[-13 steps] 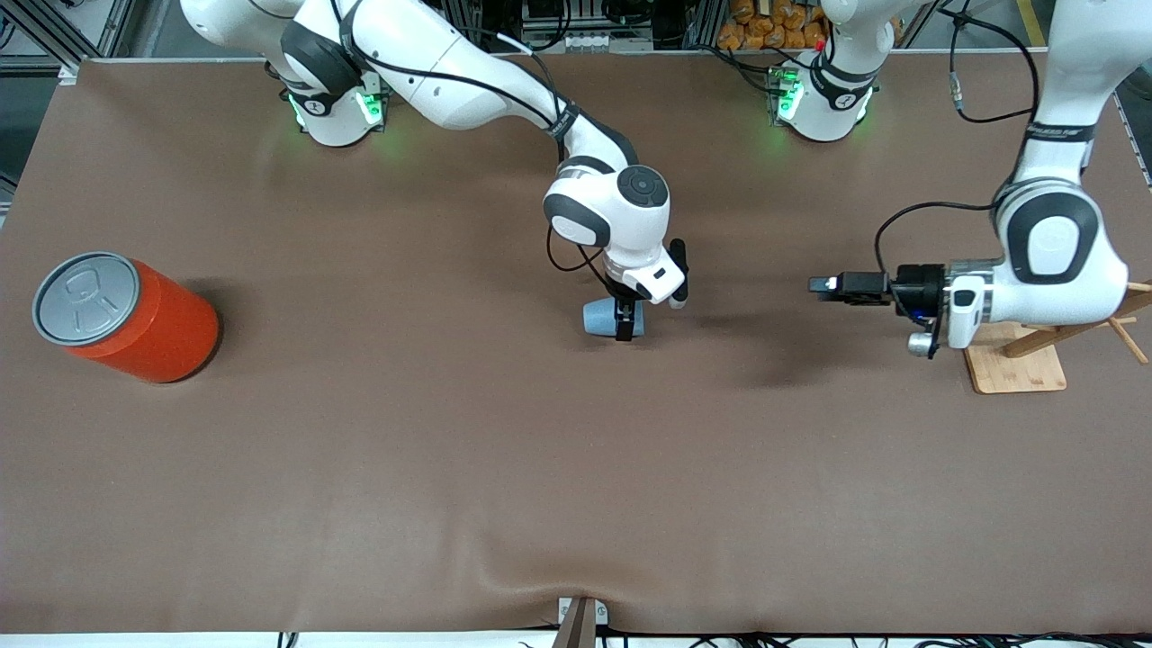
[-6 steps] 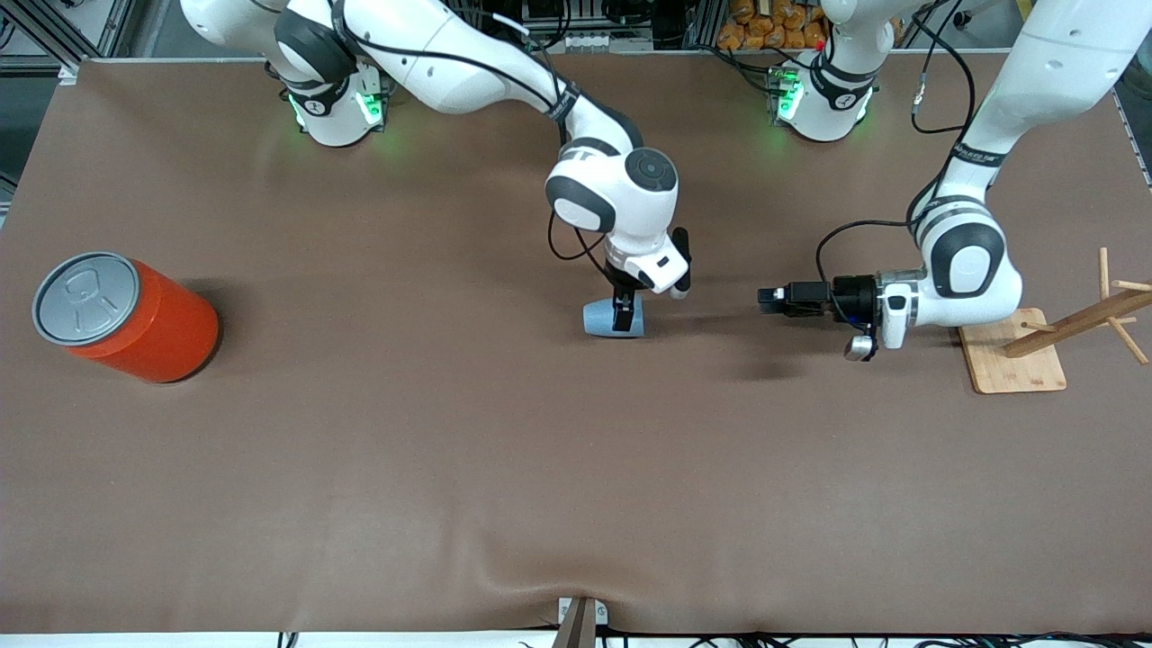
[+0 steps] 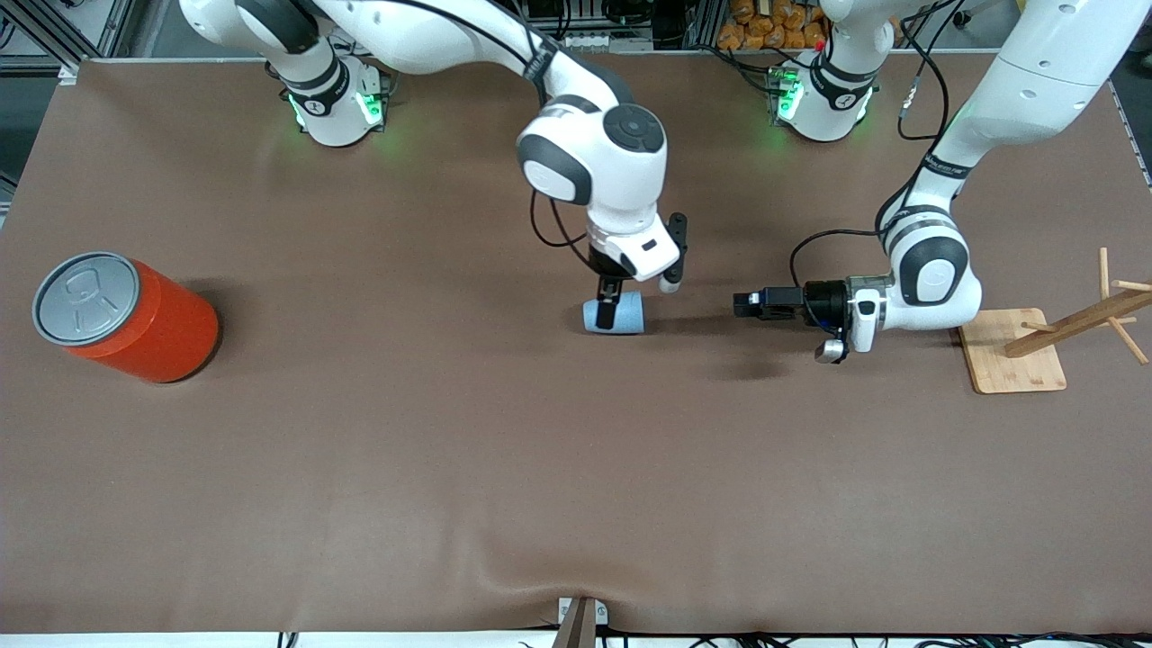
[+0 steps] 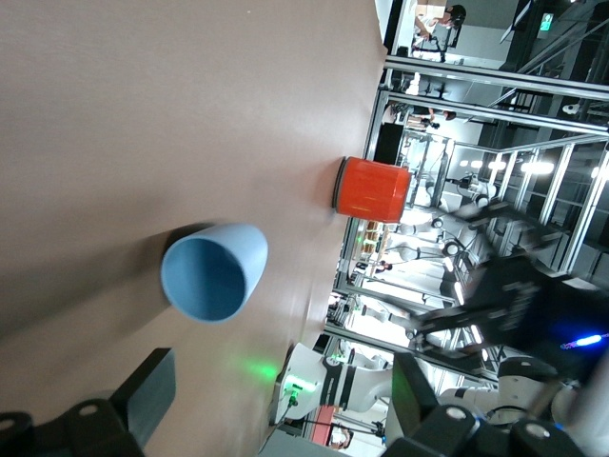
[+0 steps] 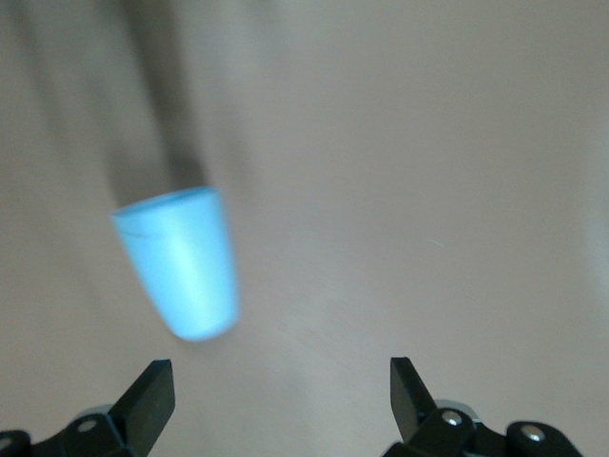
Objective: Flip cup
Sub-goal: 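Grasp the cup with the left gripper while the right gripper withdraws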
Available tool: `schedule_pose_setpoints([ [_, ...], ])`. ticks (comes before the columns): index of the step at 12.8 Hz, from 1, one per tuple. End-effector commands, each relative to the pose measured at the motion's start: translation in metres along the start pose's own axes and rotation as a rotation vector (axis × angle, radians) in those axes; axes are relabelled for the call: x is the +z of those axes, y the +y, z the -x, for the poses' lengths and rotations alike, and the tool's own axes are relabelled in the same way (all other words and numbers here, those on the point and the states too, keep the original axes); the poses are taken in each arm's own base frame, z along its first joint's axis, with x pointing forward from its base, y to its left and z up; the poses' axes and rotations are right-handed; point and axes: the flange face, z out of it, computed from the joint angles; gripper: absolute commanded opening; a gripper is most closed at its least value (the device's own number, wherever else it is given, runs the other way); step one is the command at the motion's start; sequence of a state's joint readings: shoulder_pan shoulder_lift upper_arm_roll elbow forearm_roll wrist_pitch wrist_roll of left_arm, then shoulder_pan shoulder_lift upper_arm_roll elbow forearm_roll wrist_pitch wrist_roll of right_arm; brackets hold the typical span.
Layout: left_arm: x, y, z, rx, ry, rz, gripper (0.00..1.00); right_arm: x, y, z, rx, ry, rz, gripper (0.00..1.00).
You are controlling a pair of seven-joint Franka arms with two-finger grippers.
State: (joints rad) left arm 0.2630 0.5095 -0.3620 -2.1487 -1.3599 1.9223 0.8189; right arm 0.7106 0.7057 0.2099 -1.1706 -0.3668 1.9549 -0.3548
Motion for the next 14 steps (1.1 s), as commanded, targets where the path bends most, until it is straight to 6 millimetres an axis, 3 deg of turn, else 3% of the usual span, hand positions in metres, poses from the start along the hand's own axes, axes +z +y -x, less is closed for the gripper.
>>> schedule_pose_setpoints([
  [1, 0.037, -0.001, 0.000, -0.022, 0.057, -0.034, 1.00, -0.063, 0.100, 0.077, 0.194, 0.045, -0.014, 1.00],
  [3, 0.065, 0.005, 0.000, -0.049, 0.096, -0.019, 0.98, -0.104, 0.158, 0.136, 0.315, 0.079, 0.016, 1.00],
  [4, 0.083, 0.004, 0.000, -0.054, 0.118, -0.041, 0.97, -0.131, 0.174, 0.161, 0.356, 0.087, 0.039, 1.00],
  [6, 0.105, 0.005, 0.003, -0.071, 0.134, -0.048, 0.92, -0.151, 0.208, 0.219, 0.447, 0.043, 0.041, 1.00],
  [8, 0.110, 0.002, 0.009, -0.080, 0.127, -0.051, 0.90, -0.165, 0.235, 0.277, 0.534, 0.007, 0.018, 1.00],
  [11, 0.115, -0.015, 0.026, -0.112, 0.105, -0.069, 0.88, -0.183, 0.262, 0.348, 0.717, 0.053, -0.076, 1.00],
  [14, 0.116, -0.029, 0.036, -0.107, 0.094, -0.078, 0.87, -0.189, 0.267, 0.395, 1.140, -0.008, -0.150, 1.00],
])
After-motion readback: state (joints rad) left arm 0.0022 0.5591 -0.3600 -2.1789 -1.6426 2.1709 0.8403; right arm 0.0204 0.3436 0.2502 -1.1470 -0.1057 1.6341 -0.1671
